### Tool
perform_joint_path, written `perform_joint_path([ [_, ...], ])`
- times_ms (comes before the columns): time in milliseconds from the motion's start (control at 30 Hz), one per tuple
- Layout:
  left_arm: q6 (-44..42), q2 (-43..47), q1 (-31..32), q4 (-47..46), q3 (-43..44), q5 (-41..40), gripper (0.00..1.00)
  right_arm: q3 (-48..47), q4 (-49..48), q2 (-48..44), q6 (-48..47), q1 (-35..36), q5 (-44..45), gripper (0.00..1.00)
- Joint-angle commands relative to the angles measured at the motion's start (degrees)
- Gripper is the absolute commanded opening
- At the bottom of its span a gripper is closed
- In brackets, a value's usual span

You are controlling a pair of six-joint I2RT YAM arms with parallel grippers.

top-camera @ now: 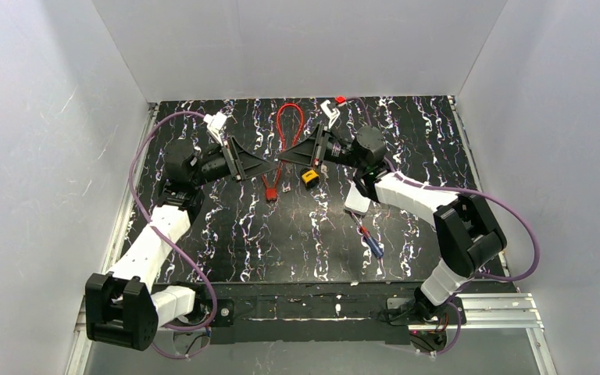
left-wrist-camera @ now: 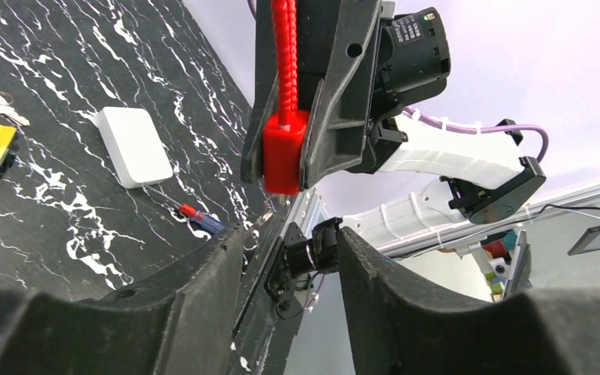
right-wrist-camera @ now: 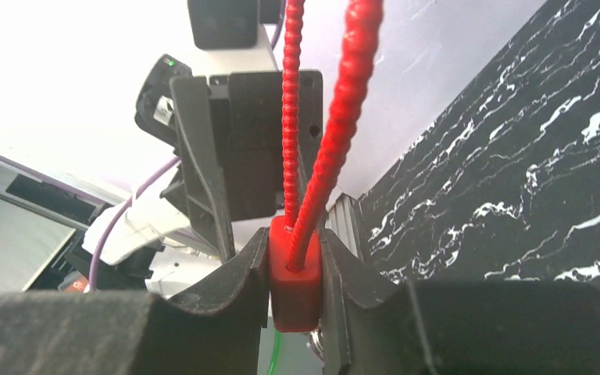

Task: Lock with the key
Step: Lock the lock.

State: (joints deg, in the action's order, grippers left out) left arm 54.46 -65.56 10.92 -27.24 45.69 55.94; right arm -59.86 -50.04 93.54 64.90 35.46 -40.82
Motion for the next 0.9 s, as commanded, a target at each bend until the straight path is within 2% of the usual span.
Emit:
perform_joint_path([
  [0,0.9,0.2,0.7,-3.8,-1.2,0.2,0.43,-1.0,-9.5,0.9,4.3,0.7,4.1,0.01],
  [167,2.9,-1.2,0.9,-6.0,-1.3,-1.0,0.35,-1.5,-10.1,1.3,4.8,1.4,4.7,0.01],
  [600,5.4,-2.5,2.0,-9.1,-2.3,-2.7,0.34,-1.3,-11.0,2.3,5.6,3.0,6.4,0.01],
  [867,6.1,-3.0,2.8,-10.0,-3.1,-3.4,0.3,-1.3,-11.8,3.1,6.5,3.4,7.9,0.01],
])
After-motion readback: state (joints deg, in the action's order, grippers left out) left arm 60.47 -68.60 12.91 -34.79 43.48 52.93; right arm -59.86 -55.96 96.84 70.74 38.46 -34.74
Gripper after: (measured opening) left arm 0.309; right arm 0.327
